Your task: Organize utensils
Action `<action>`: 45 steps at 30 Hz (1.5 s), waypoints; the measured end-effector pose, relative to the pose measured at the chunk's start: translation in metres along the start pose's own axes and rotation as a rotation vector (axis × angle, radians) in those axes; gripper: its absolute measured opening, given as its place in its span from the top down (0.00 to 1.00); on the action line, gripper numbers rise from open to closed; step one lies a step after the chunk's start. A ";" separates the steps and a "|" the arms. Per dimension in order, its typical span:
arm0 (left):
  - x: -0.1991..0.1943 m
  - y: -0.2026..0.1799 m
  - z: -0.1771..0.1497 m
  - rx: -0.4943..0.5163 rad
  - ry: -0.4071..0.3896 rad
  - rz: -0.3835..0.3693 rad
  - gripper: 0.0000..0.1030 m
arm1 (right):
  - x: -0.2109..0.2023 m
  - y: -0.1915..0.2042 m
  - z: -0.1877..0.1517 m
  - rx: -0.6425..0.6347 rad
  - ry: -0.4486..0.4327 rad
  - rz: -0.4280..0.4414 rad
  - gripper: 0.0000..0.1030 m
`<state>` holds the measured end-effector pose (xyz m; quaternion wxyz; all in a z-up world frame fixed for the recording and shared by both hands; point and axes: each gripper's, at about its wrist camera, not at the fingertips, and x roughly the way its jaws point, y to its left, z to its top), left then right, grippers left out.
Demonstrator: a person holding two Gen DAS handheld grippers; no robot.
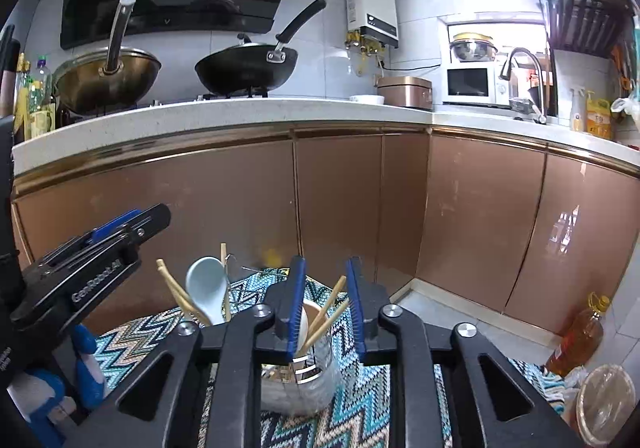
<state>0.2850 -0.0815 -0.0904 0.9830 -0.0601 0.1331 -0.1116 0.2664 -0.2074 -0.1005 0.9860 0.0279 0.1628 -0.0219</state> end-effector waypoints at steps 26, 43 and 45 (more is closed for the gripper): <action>-0.182 0.009 0.020 0.133 -0.035 0.108 0.30 | -0.166 0.006 -0.010 0.062 -0.042 -0.115 0.26; -0.246 0.019 0.025 0.132 -0.084 0.131 0.27 | -0.239 0.013 -0.010 0.043 -0.106 -0.187 0.00; -0.252 0.020 0.025 0.129 -0.087 0.127 0.27 | -0.246 0.013 -0.010 0.044 -0.111 -0.193 0.00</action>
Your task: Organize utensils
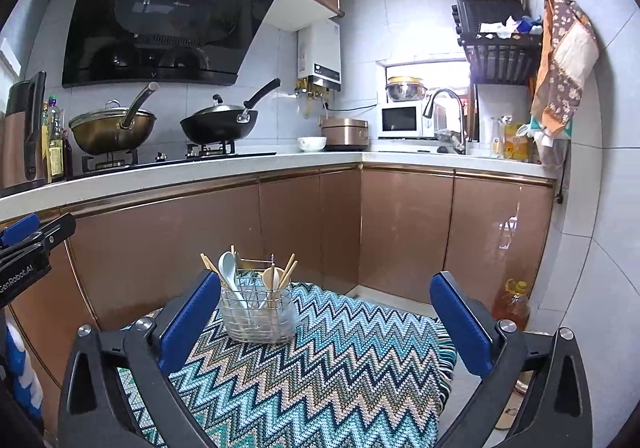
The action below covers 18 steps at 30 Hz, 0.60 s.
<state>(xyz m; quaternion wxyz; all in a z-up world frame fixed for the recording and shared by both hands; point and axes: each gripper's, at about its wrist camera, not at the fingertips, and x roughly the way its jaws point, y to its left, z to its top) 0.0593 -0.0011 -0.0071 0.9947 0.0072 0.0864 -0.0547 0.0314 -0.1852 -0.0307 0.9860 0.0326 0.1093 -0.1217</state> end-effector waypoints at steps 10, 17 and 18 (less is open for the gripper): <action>-0.030 0.010 0.007 -0.016 -0.042 -0.001 0.27 | -0.028 -0.004 0.005 0.003 -0.032 -0.042 0.00; -0.041 0.013 0.010 -0.017 -0.050 -0.009 0.26 | -0.050 -0.001 0.009 -0.006 -0.070 -0.076 0.00; -0.043 0.013 0.010 -0.016 -0.050 -0.012 0.26 | -0.052 -0.001 0.009 -0.008 -0.073 -0.080 0.00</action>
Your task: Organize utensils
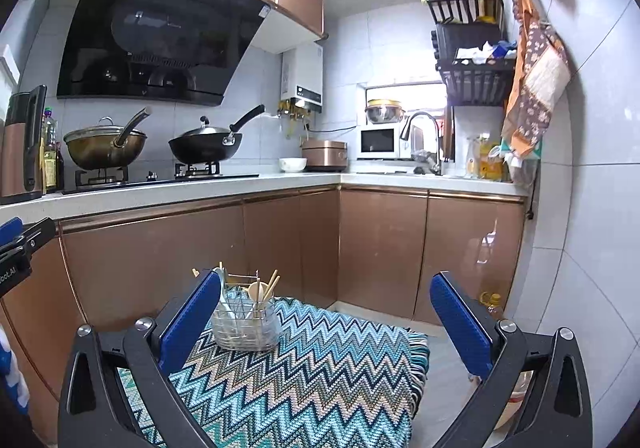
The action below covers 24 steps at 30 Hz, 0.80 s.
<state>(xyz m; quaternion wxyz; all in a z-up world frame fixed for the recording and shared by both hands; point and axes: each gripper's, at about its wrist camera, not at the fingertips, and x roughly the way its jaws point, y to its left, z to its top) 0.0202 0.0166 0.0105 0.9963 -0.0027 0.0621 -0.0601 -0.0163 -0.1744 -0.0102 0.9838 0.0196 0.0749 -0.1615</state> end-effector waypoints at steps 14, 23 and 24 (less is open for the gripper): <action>-0.012 0.002 0.000 0.003 -0.015 -0.004 0.25 | -0.019 0.010 0.004 -0.045 -0.031 -0.036 0.00; -0.011 0.001 -0.002 0.009 -0.010 -0.007 0.25 | -0.020 0.010 0.003 -0.046 -0.022 -0.032 0.00; -0.010 0.001 -0.002 0.010 -0.009 -0.007 0.25 | -0.019 0.011 0.003 -0.045 -0.019 -0.029 0.00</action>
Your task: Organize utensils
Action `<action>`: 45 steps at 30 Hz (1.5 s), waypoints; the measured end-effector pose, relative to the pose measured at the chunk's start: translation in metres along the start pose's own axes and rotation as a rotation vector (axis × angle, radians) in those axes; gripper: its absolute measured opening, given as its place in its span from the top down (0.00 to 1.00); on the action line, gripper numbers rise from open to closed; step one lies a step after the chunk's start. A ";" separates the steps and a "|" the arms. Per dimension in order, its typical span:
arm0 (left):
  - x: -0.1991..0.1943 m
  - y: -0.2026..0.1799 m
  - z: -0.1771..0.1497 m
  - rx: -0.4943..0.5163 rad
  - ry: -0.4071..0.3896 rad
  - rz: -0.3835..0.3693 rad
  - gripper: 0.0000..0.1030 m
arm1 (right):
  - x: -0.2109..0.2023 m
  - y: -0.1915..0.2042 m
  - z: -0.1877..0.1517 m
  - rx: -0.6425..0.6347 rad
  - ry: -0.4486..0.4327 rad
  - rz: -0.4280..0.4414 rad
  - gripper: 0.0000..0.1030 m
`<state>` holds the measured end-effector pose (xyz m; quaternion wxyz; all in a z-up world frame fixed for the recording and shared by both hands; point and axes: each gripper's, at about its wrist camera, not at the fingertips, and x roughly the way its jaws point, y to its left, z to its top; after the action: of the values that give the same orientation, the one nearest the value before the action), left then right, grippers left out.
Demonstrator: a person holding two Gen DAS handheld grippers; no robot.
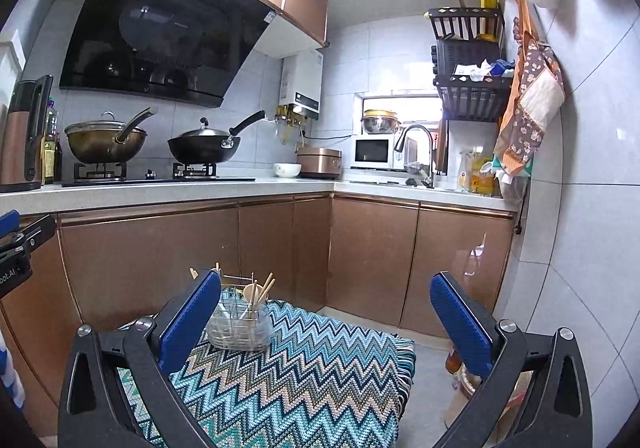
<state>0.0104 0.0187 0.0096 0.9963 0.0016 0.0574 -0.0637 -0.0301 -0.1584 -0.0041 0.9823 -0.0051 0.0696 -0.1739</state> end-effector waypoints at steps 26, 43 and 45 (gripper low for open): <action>0.056 -0.011 -0.008 0.001 0.088 0.116 0.25 | 0.080 0.013 -0.006 -0.037 0.073 0.173 0.00; 0.066 -0.017 -0.010 0.029 0.114 0.137 0.25 | 0.093 0.020 -0.005 -0.076 0.080 0.217 0.00; 0.069 -0.017 -0.011 0.035 0.118 0.131 0.25 | 0.094 0.021 -0.005 -0.075 0.081 0.211 0.00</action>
<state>0.0747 -0.0068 -0.0096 0.9931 0.0265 0.1146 0.0007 0.0634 -0.1712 -0.0229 0.9906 -0.0274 0.1158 -0.0670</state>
